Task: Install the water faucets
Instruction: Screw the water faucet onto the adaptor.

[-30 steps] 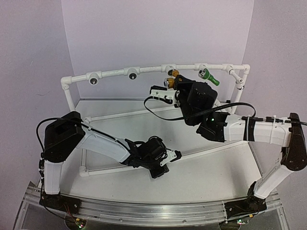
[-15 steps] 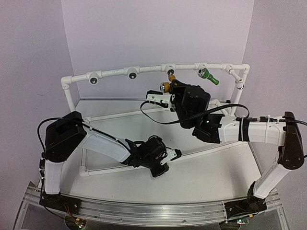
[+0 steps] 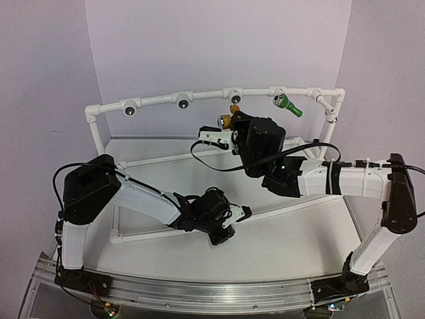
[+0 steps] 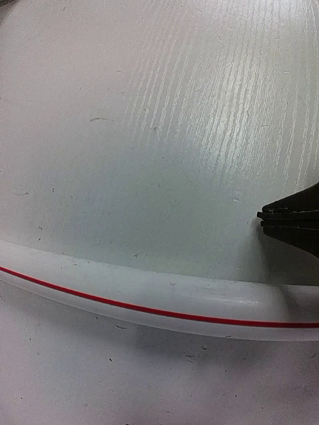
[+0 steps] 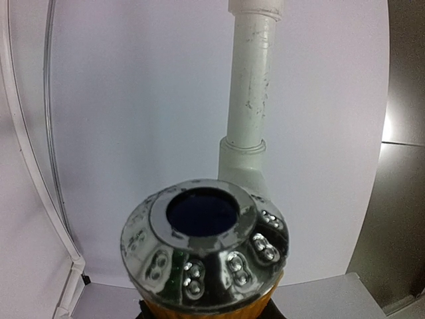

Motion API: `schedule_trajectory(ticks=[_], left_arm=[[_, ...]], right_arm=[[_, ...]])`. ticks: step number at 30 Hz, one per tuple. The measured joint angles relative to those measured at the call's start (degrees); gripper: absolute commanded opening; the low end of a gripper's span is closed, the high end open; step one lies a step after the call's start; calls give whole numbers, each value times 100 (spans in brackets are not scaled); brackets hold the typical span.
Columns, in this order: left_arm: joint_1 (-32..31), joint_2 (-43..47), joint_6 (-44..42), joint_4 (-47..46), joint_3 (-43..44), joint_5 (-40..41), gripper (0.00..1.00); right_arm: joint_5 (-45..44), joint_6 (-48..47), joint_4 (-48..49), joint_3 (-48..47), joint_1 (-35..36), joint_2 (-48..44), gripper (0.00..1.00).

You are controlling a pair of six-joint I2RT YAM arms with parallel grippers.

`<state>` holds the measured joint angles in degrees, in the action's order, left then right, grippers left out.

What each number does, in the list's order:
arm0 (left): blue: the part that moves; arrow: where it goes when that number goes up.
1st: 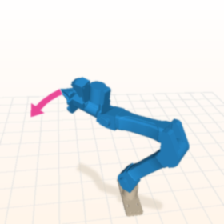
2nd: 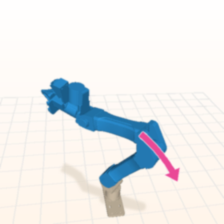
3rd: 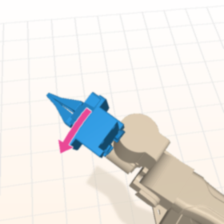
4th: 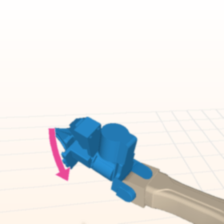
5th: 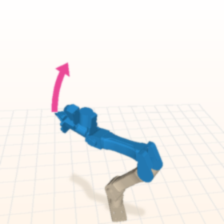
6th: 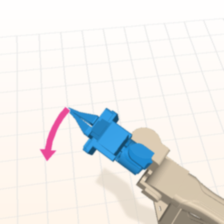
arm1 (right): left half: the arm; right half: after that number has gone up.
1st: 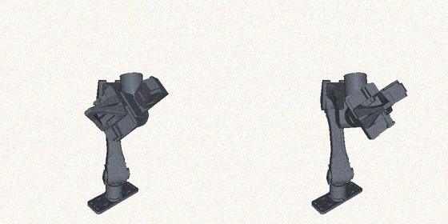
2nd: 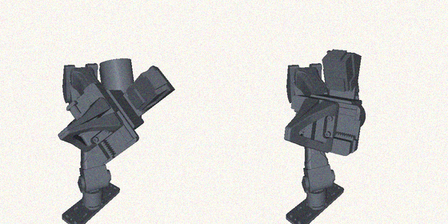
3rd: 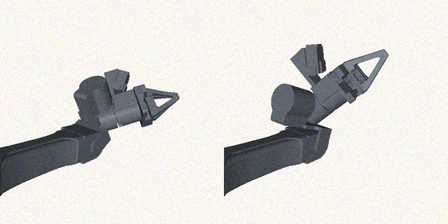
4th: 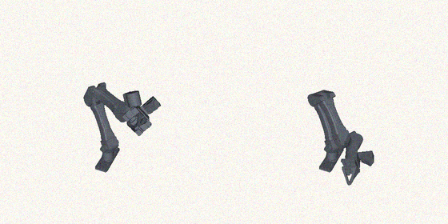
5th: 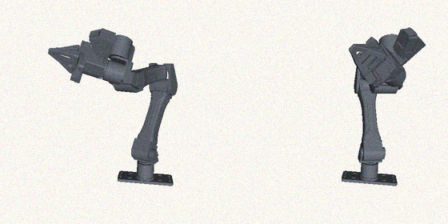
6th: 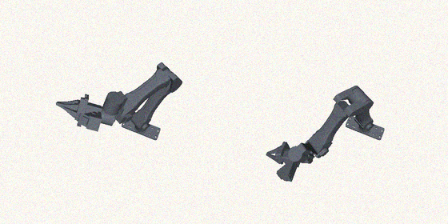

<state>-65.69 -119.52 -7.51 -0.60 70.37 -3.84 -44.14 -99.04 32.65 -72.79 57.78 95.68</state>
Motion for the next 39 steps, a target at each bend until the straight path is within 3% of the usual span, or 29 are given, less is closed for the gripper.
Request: schedule_trajectory(ticks=[6, 7, 11, 14, 21, 27, 29, 32, 39], left_arm=[[7, -60, 2, -181, 2, -43, 0], [13, -64, 4, -199, 2, -61, 4], [160, -50, 133, -187, 3, -504, 40], [304, 35, 349, 2, 4, -1015, 59], [537, 691, 673, 781, 59, -1401, 69], [573, 553, 479, 1073, 557, -1261, 77], [573, 340, 384, 1120, 744, -1127, 77], [574, -116, 222, 1117, 991, -908, 67], [575, -547, -150, 708, 1079, -459, 21]], right_arm=[[21, 25, -212, 0, 1, -92, 0], [30, 47, -286, 0, 2, -124, 0], [31, 516, -873, -49, 7, -379, 0], [48, 985, -1360, -203, 15, -595, 0], [50, 1571, -1824, -284, 50, -992, 0], [66, 1739, -2098, -284, 52, -993, 0], [70, 1784, -2121, -284, 55, -987, 0], [74, 1834, -2155, -286, 55, -954, 0], [30, 1831, -2127, -281, 55, -810, 0]])
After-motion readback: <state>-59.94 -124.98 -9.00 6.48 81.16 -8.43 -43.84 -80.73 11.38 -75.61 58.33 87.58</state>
